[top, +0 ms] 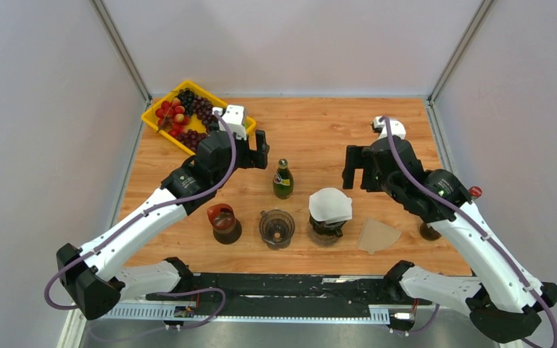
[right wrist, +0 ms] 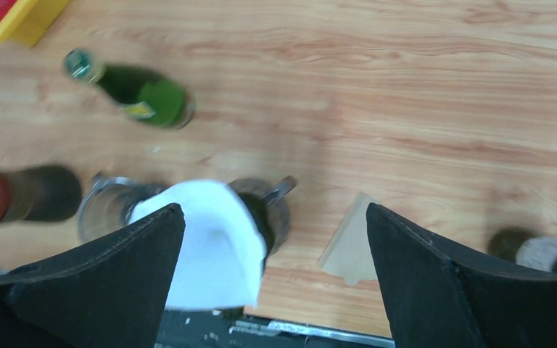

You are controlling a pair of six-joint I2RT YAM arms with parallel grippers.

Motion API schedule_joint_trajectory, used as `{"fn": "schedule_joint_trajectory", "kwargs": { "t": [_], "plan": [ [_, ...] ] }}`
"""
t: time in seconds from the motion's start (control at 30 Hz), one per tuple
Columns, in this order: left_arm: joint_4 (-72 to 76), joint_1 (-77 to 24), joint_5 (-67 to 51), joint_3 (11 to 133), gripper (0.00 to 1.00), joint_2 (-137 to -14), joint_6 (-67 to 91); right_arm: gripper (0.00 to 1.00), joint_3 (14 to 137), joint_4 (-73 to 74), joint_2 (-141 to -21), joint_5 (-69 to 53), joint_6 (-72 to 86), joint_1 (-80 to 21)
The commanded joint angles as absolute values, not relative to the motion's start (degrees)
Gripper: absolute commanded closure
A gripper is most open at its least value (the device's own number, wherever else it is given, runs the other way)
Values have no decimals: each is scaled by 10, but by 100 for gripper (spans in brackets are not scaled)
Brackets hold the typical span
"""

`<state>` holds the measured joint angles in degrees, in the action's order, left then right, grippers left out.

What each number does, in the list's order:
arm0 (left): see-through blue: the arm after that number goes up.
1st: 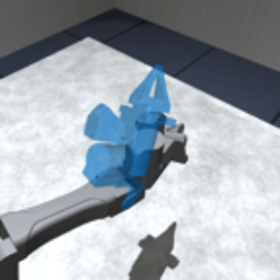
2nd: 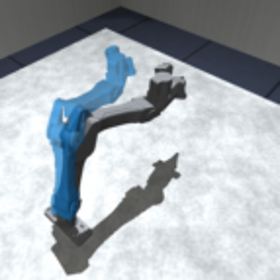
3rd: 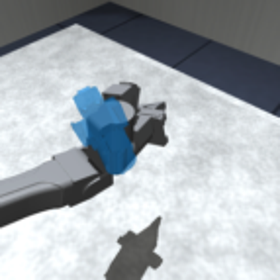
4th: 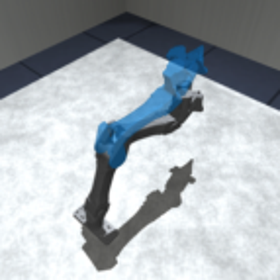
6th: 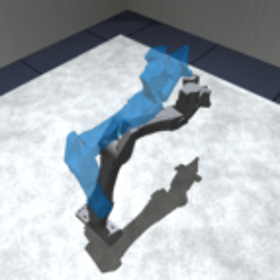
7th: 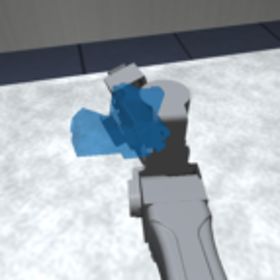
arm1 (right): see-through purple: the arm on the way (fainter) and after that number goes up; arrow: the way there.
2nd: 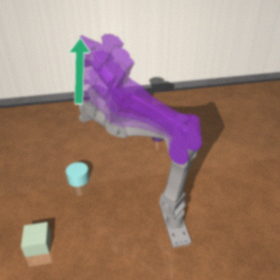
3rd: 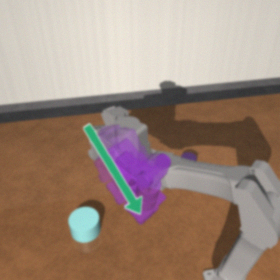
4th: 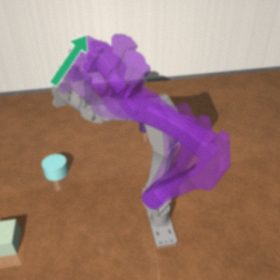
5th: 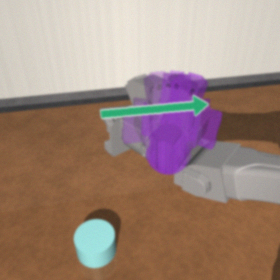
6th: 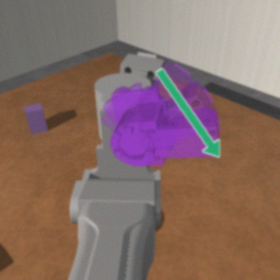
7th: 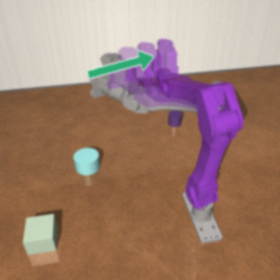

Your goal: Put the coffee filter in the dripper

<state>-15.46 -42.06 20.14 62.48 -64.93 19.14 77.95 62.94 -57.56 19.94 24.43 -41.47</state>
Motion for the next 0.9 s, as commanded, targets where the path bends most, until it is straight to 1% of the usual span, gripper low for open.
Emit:
{"fn": "schedule_joint_trajectory", "kwargs": {
  "t": [0.0,0.1,0.23,0.4,0.53,0.6,0.7,0.87],
  "plan": [
    [-142,-407,219,616,0,-634,198,0,783,638,-585,280,287,-338],
    [-138,-389,213,610,0,-633,207,0,755,637,-612,218,278,-250],
    [-138,-377,211,602,0,-630,209,0,691,627,-642,142,271,-193],
    [-135,-369,213,596,0,-627,208,0,605,618,-665,132,292,-173],
    [-129,-365,218,587,0,-626,207,3,536,597,-670,137,317,-158],
    [-129,-363,219,585,0,-627,208,5,493,575,-673,136,333,-147],
    [-129,-362,219,583,0,-627,207,9,445,530,-676,100,340,-131],
    [-129,-360,219,581,0,-624,208,10,399,474,-684,86,355,-117]
  ]
}}
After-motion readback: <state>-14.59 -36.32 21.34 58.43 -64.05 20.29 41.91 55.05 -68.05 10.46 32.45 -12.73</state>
